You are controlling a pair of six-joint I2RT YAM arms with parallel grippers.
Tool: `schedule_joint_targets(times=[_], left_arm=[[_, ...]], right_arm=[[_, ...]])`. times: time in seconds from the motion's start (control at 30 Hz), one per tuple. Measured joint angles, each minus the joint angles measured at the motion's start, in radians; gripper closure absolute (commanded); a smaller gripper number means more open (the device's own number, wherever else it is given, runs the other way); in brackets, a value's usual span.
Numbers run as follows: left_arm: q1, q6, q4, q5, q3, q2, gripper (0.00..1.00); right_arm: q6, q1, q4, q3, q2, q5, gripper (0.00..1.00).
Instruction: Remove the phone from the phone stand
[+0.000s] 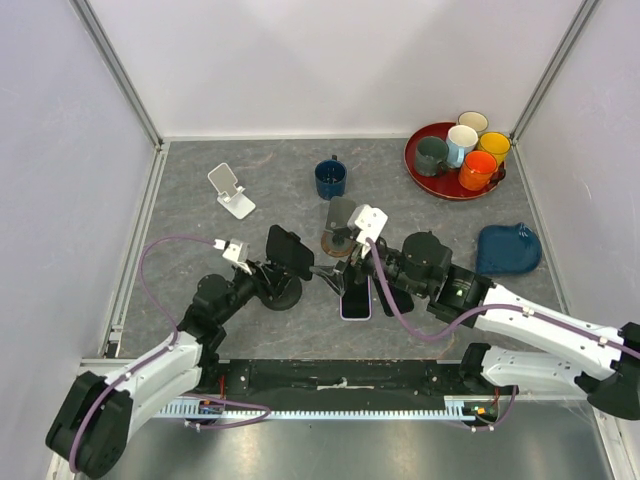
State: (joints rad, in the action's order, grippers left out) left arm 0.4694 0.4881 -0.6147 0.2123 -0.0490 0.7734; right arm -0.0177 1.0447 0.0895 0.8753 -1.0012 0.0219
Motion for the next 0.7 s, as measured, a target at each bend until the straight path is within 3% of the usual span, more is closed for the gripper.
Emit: schedule_joint_targets(times=[0.13, 0.17, 0.4, 0.47, 0.7], left_arm=[[0.016, -0.037, -0.077, 0.001, 0.0, 0.072, 0.6], [0.027, -0.047, -0.093, -0.002, 0.0, 0.085, 0.68], [0.134, -0.053, -0.13, -0.126, 0.0, 0.115, 0.85], [0.171, -0.053, -0.146, -0.171, 0.0, 0.128, 0.94], [0.323, -0.053, -0.212, -0.372, 0.0, 0.19, 0.98]], right_arm=[[0.002, 0.0, -0.026, 0.012, -0.035, 0.003, 0.02], [0.003, 0.0, -0.032, 0.016, -0.041, 0.003, 0.02], [0.004, 0.005, -0.053, 0.051, -0.073, 0.001, 0.02], [0.003, 0.014, -0.058, 0.061, -0.082, -0.006, 0.02], [0.003, 0.102, -0.076, 0.084, -0.11, -0.163, 0.02]])
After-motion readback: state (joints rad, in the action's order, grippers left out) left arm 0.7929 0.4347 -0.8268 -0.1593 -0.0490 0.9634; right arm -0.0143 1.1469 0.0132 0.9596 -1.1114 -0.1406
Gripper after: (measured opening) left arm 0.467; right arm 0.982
